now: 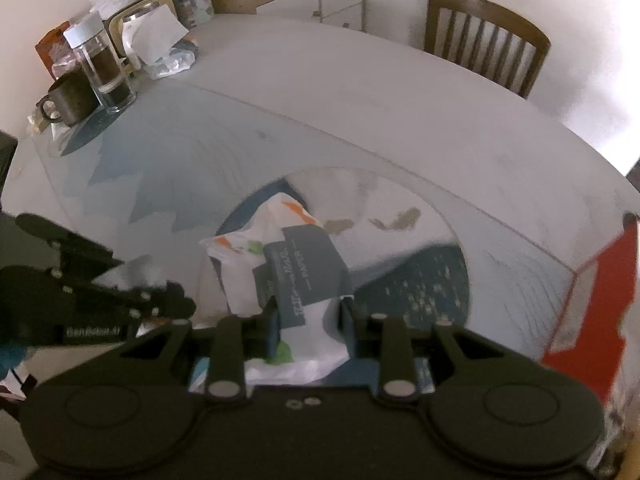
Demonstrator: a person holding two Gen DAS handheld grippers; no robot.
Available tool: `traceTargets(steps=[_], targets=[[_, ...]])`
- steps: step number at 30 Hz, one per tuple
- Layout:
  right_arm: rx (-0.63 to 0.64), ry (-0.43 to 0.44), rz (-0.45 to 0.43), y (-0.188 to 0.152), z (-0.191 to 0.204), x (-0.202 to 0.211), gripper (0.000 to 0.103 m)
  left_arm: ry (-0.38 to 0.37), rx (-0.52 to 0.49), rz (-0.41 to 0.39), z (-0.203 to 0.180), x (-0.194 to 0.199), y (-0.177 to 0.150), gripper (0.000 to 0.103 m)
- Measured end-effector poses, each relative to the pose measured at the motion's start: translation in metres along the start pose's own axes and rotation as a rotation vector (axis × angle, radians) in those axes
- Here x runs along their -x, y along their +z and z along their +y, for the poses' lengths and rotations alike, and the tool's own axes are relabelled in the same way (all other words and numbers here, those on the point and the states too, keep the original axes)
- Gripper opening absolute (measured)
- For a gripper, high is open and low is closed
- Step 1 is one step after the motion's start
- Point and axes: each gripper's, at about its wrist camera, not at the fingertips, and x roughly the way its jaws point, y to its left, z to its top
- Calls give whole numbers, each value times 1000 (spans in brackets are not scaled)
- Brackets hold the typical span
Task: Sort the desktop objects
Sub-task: 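Lift and carry the pouch and plastic bag toward the red shoebox with both grippers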
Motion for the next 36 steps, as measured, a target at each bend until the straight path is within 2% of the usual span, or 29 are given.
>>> traceTargets(steps=[15,26,36], targets=[[-117,-57,-16,-61,-24,63,30,-59,-95,-27,-56,20,12,11],[-231,-100,-37,-102,-54,106,30,-101,-249,-44,-128,26,23,11],[-287,-163,-62,-135,-89,142,30,-148,-335,-43,-192,27,34,11]])
